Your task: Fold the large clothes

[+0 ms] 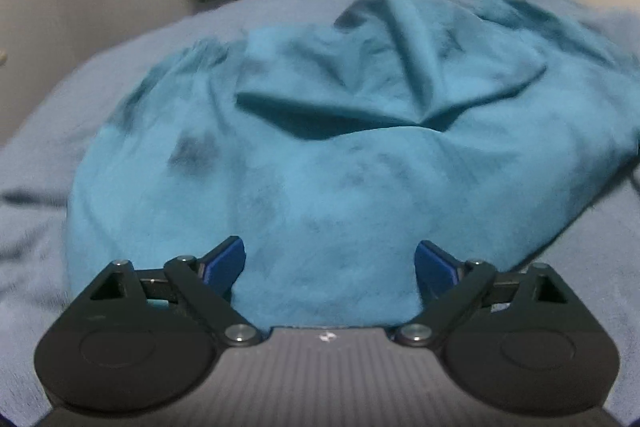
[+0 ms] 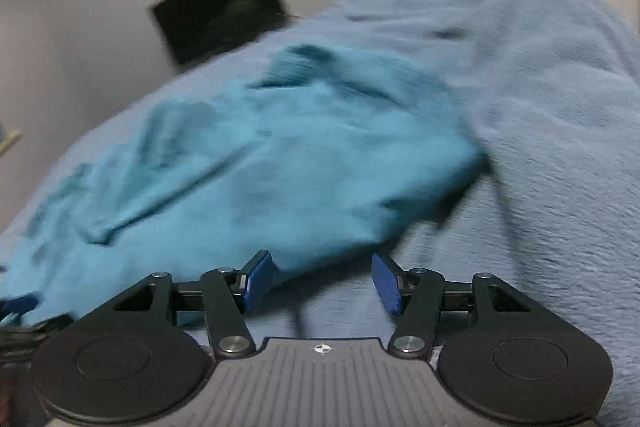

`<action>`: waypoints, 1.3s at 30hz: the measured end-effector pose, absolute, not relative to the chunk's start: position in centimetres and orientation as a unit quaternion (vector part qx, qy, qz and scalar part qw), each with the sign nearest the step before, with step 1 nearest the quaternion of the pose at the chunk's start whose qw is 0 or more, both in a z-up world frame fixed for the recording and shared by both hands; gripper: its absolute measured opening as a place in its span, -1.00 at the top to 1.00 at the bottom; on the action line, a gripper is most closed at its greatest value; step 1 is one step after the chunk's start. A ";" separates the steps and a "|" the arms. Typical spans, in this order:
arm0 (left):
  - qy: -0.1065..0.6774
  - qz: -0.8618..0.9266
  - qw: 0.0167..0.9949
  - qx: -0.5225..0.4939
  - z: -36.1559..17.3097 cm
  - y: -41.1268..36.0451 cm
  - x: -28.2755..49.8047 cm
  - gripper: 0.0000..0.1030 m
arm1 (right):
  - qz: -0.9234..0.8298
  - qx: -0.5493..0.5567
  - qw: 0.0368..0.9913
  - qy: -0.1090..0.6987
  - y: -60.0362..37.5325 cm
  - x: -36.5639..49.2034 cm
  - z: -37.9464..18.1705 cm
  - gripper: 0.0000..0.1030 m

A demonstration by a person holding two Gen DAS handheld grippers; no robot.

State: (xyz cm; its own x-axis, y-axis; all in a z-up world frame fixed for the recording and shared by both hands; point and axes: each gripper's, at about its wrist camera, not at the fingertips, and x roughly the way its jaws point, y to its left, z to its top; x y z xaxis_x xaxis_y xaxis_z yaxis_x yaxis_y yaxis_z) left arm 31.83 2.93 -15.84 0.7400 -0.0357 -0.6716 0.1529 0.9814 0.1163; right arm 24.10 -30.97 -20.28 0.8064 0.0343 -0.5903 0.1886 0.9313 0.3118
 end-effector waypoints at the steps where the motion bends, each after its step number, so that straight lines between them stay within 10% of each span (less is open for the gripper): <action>1: 0.353 -0.049 0.931 0.075 -15.6 3.1 31.5 -0.82 | -0.045 0.201 0.928 0.311 -31.5 24.0 -20.8 -0.12; 12: 0.241 -0.097 0.966 0.017 -11.9 0.5 29.9 -0.82 | -0.019 0.344 0.900 0.266 -34.9 23.3 -22.0 -0.35; 20: 0.309 -0.135 0.940 0.049 -17.0 -3.2 32.4 -0.81 | -0.012 0.344 0.906 0.248 -34.6 24.9 -22.4 -0.42; 34: 0.315 -0.149 0.937 0.038 -17.2 -2.1 32.8 -0.82 | -0.061 0.389 0.900 0.190 -38.2 28.9 -22.4 -0.19; 39: 0.288 -0.143 0.947 0.026 -16.0 -2.0 32.6 -0.82 | -0.051 0.402 0.898 0.171 -38.0 29.0 -21.5 0.66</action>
State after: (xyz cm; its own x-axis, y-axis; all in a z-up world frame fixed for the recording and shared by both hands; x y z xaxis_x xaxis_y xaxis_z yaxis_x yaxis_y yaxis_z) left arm 32.63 -2.02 -15.97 0.7934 -0.2549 -0.5527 0.2854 0.9579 -0.0321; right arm 29.01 -38.05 -21.54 0.9366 0.0451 -0.3476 0.2292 0.6715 0.7047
